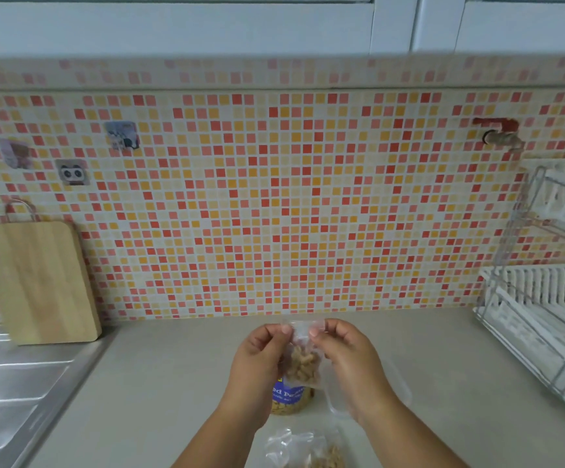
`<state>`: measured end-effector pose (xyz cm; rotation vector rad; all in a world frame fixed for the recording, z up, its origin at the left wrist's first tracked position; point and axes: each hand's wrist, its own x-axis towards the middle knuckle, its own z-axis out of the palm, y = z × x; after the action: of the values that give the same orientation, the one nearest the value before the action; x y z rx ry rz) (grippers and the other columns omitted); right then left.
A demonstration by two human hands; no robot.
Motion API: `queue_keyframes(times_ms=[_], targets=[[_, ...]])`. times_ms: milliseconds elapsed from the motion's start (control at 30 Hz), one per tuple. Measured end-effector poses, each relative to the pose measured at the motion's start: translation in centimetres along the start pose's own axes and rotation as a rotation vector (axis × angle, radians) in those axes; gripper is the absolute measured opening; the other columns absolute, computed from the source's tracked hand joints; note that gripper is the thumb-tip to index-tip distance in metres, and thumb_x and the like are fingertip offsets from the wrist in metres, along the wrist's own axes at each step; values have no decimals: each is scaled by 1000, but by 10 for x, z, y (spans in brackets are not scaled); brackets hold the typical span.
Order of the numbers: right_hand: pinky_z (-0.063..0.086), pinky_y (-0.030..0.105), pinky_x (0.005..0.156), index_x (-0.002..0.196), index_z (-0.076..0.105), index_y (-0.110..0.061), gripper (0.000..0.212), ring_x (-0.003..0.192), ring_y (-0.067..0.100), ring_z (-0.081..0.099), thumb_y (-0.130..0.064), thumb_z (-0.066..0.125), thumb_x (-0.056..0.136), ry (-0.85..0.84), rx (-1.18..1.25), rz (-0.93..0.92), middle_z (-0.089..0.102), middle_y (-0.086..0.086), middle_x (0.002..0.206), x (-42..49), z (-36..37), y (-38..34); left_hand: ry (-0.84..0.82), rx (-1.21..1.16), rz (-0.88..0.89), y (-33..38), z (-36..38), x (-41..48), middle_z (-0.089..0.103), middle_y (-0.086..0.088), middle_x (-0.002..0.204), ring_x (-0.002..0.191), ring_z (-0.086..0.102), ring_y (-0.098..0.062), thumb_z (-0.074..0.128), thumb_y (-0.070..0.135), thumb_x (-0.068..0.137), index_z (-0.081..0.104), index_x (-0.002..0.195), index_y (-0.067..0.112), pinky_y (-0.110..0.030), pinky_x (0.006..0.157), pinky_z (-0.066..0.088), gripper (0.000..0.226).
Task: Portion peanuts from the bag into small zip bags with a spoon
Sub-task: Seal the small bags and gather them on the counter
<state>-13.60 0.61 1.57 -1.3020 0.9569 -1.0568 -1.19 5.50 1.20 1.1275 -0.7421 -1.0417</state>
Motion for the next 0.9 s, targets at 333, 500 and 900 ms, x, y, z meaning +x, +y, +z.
queue_keyframes(times_ms=[333, 500, 900], targets=[[57, 40, 85, 79, 73, -13, 7, 81, 20, 72, -14, 68, 84, 15, -56, 49, 76, 5, 76, -8, 9, 7, 43, 122, 30, -7, 1, -12, 74, -15, 78, 76, 70, -31, 60, 16, 90, 74, 73, 12, -45, 78, 57, 22], [56, 32, 81, 82, 72, -14, 5, 82, 15, 71, -15, 68, 84, -6, -87, 60, 76, 2, 78, -12, 8, 1, 88, 151, 50, -5, 5, -17, 75, -13, 83, 85, 71, -32, 60, 16, 90, 73, 82, 10, -46, 84, 57, 16], [46, 21, 64, 73, 69, -11, 14, 73, 13, 64, -8, 64, 85, -28, -45, 74, 69, 0, 71, -8, -17, -10, 301, 144, 102, -9, 40, -29, 73, -11, 76, 74, 67, -23, 62, 13, 88, 71, 74, 11, -41, 80, 54, 16]])
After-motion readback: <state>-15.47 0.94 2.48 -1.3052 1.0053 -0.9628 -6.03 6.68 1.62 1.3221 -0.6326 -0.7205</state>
